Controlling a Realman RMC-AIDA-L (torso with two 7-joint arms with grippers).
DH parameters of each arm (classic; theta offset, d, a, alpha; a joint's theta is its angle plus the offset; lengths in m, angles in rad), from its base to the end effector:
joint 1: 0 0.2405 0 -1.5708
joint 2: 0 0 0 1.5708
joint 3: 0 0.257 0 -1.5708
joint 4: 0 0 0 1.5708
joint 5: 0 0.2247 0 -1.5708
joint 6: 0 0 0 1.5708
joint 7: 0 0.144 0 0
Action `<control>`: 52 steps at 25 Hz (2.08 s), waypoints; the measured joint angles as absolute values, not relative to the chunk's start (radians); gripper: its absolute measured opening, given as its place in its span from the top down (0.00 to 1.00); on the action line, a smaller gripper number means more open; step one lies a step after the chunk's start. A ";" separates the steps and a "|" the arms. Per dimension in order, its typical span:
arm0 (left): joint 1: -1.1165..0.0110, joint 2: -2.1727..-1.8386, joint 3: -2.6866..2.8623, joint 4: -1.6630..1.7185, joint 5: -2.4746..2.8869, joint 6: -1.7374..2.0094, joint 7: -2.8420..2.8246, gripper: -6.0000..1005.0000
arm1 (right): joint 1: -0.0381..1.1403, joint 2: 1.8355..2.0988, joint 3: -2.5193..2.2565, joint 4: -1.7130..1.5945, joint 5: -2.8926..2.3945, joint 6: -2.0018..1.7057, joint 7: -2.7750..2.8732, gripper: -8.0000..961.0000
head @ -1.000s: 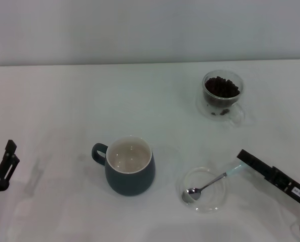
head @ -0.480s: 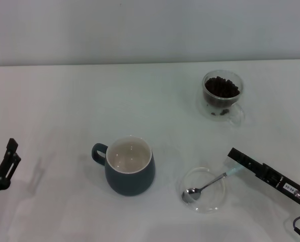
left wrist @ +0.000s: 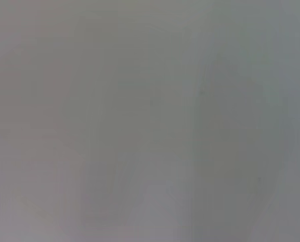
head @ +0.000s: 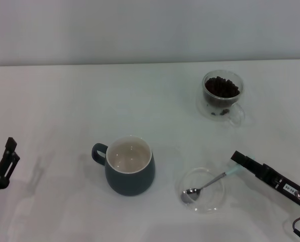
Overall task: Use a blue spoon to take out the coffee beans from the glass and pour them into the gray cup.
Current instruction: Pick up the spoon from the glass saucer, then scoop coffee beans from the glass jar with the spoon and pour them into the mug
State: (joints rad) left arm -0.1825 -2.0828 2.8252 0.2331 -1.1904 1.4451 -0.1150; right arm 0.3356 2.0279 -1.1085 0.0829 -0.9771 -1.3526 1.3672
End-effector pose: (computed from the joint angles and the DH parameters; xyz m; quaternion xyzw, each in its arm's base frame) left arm -0.3539 0.2276 -0.0484 -0.6991 -0.2363 -0.3331 0.5869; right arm 0.3725 0.2392 -0.0590 -0.6442 0.6018 0.4129 0.2286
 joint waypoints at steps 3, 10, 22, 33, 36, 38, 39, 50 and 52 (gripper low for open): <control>-0.183 -2.082 2.823 0.232 -1.190 1.445 -0.115 0.20 | 0.334 2.028 -1.106 0.084 -0.977 -1.373 1.367 0.59; -0.184 -2.082 2.822 0.230 -1.190 1.456 -0.115 0.20 | 0.327 2.026 -1.102 0.084 -0.971 -1.435 1.373 0.75; -0.181 -2.082 2.824 0.216 -1.194 1.473 -0.114 0.20 | 0.299 2.010 -1.077 -0.055 -0.953 -1.489 1.377 0.84; -0.184 -2.083 2.821 0.214 -1.197 1.460 -0.112 0.20 | 0.357 2.004 -1.053 -0.464 -0.934 -1.356 1.268 0.84; -0.187 -2.083 2.822 0.203 -1.198 1.451 -0.112 0.20 | 0.382 2.004 -1.059 -0.531 -0.939 -1.245 1.186 0.84; -0.189 -2.082 2.822 0.201 -1.198 1.446 -0.114 0.20 | 0.391 2.007 -1.061 -0.567 -0.947 -1.166 1.129 0.84; -0.189 -2.083 2.822 0.201 -1.198 1.445 -0.114 0.20 | 0.393 2.008 -1.062 -0.583 -0.959 -1.126 1.111 0.84; -0.195 -2.084 2.819 0.201 -1.213 1.434 -0.110 0.20 | 0.409 2.010 -1.083 -0.596 -1.054 -0.990 1.054 0.84; -0.199 -2.084 2.819 0.201 -1.213 1.434 -0.110 0.20 | 0.407 2.010 -1.099 -0.595 -1.054 -0.974 1.039 0.84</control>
State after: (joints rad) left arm -0.1988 -2.0835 2.8193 0.2008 -1.2132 1.4341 -0.1098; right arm 0.4075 2.0095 -1.0992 -0.5953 -1.0542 -0.9741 1.0392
